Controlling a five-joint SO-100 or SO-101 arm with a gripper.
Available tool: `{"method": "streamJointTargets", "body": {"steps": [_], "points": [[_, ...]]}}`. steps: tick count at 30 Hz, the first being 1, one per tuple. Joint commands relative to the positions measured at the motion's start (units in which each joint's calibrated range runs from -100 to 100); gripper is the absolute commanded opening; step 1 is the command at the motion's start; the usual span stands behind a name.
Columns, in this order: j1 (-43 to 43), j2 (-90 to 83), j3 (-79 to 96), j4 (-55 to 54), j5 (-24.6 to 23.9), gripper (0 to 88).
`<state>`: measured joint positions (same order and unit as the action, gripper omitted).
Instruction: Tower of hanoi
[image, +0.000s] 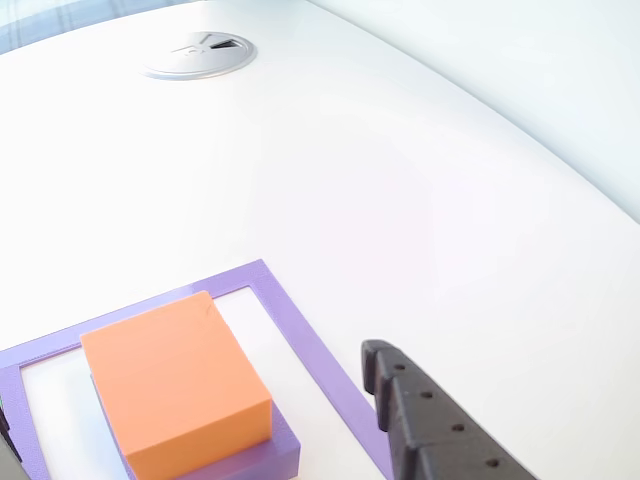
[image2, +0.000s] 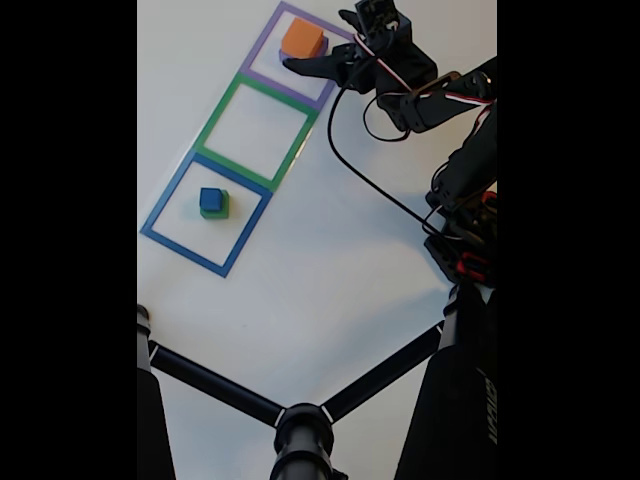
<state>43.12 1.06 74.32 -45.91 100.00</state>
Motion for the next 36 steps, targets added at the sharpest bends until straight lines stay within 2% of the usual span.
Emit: {"method": "streamJointTargets", "body": {"steps": [1, 20, 36], "points": [[-0.9, 3.6, -4.3, -4.2, 0.0, 45.1], [-4.4, 11.5, -8.1, -7.0, 0.0, 42.9], [-7.0, 12.3, -7.9, -8.0, 0.0, 25.9]]}}
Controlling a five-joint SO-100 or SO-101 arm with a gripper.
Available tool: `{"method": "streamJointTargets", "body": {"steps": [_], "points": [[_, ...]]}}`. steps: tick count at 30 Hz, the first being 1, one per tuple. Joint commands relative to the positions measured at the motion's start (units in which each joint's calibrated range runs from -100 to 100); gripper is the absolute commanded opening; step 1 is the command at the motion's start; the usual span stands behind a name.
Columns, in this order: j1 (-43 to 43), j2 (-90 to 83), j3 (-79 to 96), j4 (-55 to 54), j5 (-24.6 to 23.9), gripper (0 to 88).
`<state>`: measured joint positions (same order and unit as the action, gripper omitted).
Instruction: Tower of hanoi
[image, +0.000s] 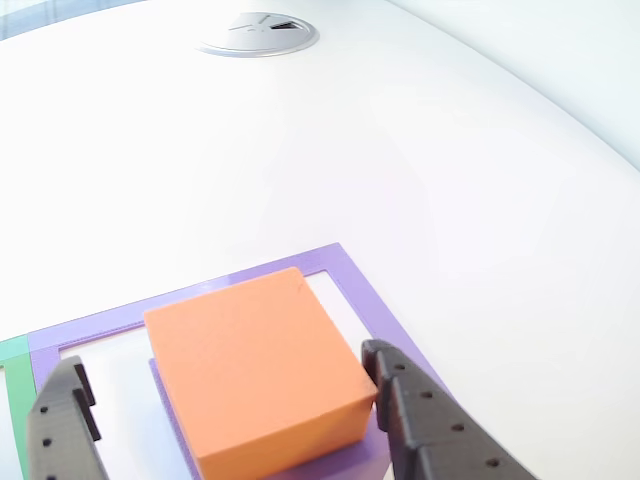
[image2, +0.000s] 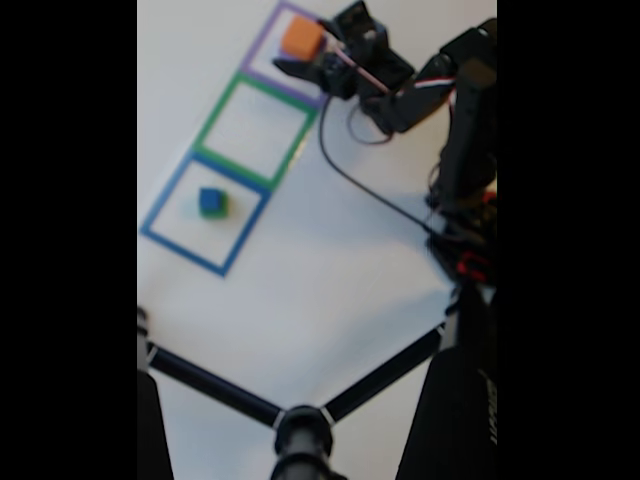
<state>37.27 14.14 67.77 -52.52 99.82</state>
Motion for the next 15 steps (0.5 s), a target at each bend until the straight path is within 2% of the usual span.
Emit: {"method": "streamJointTargets", "body": {"steps": [1, 15], "points": [[-1.3, -0.8, -1.2, -1.4, 0.2, 24.9], [-2.9, -0.8, -0.6, -1.7, 0.2, 12.5]]}}
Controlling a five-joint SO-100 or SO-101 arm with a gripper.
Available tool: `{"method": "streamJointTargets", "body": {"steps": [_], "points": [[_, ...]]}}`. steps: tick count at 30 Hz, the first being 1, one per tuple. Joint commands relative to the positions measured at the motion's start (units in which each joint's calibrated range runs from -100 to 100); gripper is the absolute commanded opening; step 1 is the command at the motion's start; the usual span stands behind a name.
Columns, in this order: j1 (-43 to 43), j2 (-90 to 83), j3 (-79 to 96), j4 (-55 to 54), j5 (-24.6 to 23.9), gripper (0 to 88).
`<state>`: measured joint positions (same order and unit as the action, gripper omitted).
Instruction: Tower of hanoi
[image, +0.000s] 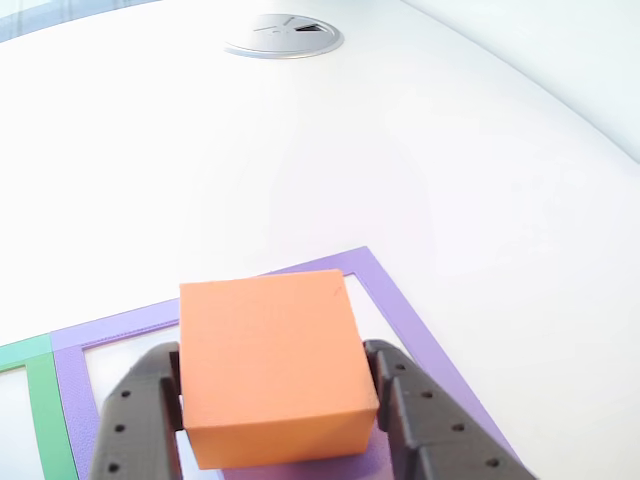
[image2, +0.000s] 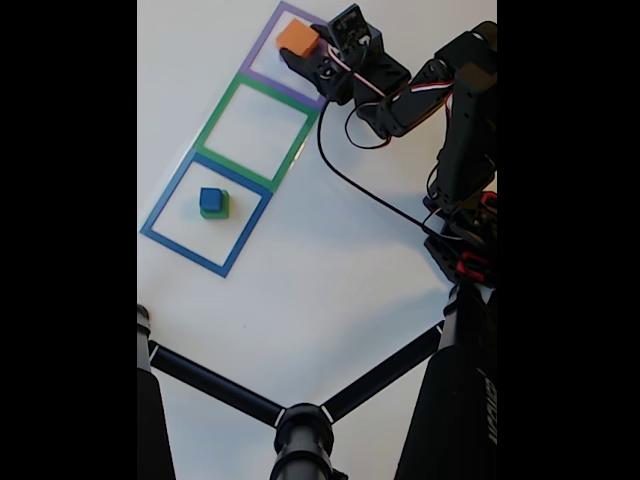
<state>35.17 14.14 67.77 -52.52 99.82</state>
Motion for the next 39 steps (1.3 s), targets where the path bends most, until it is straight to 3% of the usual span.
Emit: {"method": "streamJointTargets", "body": {"steps": [1, 10, 18, 29, 34, 39], "points": [[-0.8, -0.9, -0.6, -1.8, 0.2, 12.1], [-2.1, -5.9, 1.5, -0.4, 0.2, 11.4], [-4.7, -27.3, 6.4, 17.5, 0.2, 11.2], [-7.0, -59.8, -0.6, 64.9, 0.2, 10.2], [-10.1, -65.9, -20.3, 96.3, 0.2, 9.6], [-14.7, -65.8, -40.4, 119.3, 0.2, 9.5]]}}
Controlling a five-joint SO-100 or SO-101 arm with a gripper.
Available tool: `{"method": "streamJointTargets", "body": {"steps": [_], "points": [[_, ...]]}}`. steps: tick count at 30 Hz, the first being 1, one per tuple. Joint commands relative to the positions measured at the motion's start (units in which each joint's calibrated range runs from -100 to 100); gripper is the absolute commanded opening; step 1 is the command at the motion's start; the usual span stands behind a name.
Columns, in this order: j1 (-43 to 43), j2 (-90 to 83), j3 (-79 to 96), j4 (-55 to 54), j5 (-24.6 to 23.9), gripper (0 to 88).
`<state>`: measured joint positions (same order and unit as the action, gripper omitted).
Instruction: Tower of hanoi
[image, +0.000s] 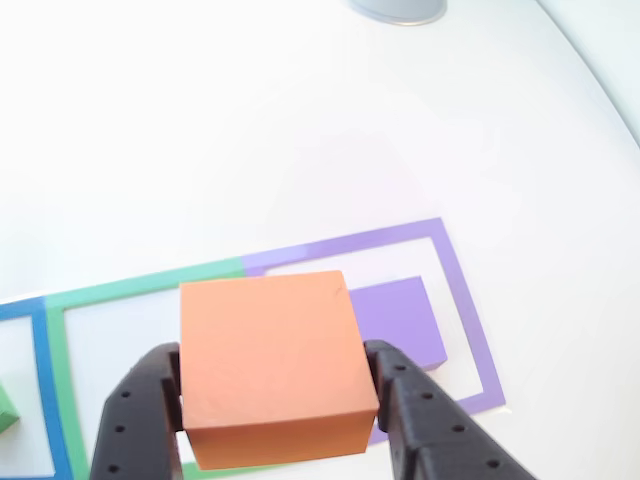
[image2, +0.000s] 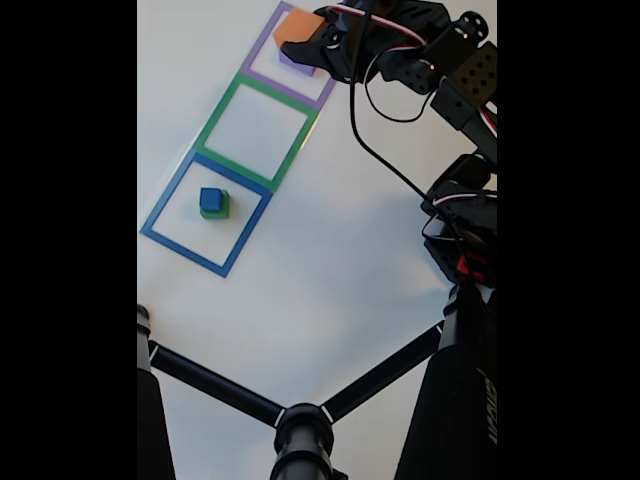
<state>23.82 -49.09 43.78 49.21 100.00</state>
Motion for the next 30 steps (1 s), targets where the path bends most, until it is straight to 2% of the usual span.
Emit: {"method": "streamJointTargets", "body": {"steps": [1, 7, 17, 24, 30], "points": [[-4.5, -2.6, -19.3, 20.7, 0.0, 9.5], [-12.5, -2.8, -32.5, 35.2, 0.0, 9.4], [-21.8, -4.9, -41.1, 44.8, 0.0, 9.4], [-23.8, -5.3, -37.6, 43.2, 0.0, 9.4], [-20.4, -5.0, -22.5, 32.2, 0.0, 9.4]]}}
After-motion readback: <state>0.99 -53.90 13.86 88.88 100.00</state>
